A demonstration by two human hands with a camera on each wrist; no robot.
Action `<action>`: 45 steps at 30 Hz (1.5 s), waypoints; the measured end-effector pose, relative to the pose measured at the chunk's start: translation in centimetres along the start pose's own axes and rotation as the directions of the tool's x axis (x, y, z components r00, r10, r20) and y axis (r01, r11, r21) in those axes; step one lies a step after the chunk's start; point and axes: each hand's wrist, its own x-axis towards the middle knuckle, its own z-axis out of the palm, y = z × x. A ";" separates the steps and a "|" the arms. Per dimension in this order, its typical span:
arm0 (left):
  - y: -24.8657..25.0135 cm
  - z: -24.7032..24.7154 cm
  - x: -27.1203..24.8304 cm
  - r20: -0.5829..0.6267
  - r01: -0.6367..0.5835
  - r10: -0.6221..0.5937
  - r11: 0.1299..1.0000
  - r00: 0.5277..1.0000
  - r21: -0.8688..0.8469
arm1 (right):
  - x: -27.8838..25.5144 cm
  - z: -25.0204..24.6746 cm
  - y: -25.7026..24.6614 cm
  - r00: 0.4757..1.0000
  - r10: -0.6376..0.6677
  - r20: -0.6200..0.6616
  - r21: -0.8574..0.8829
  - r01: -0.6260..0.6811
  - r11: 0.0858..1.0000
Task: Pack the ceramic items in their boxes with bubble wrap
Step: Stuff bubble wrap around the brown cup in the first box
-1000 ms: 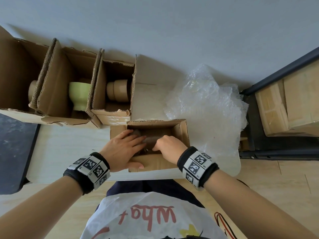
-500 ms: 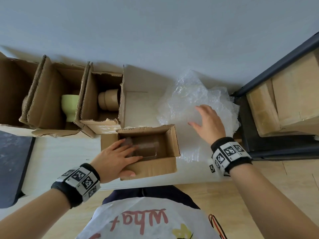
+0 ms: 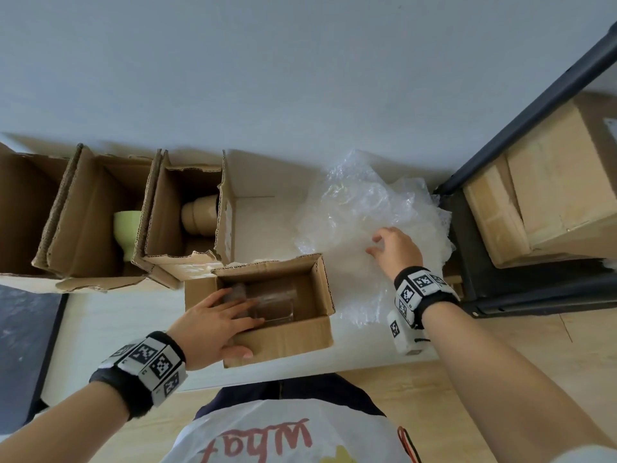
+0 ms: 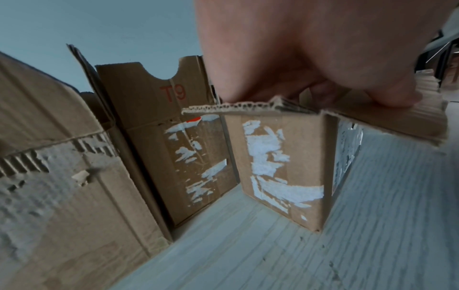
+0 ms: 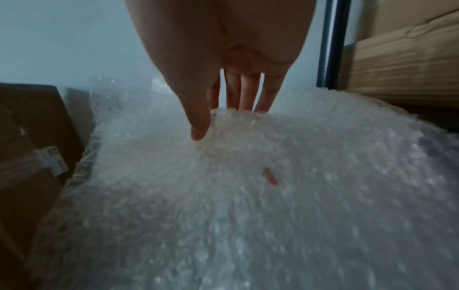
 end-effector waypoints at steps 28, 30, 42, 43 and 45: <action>0.8 -27.3 -1.2 -0.352 -0.081 -0.485 0.494 0.801 -0.866 | -5.1 -15.3 -10.7 0.722 -0.438 -0.535 0.393 0.672 0.627; 0.4 -27.0 -1.3 -0.175 -0.081 -0.440 0.224 0.881 -0.971 | -5.5 -14.3 -11.6 0.700 -0.476 -0.532 0.392 0.703 0.594; -1.3 -23.9 -4.5 -0.503 -0.435 -0.478 0.254 0.720 -0.864 | -4.0 -10.2 -8.8 0.999 -0.028 0.027 0.895 -0.012 0.447; -1.6 -23.9 -5.0 -0.523 -0.461 -0.470 0.250 0.711 -0.852 | -3.8 -9.7 -8.8 0.990 -0.046 0.135 0.915 -0.107 0.390; -2.1 -23.8 -5.6 -0.559 -0.499 -0.469 0.259 0.684 -0.827 | -3.6 -8.7 -9.1 0.949 -0.123 0.292 0.943 -0.264 0.204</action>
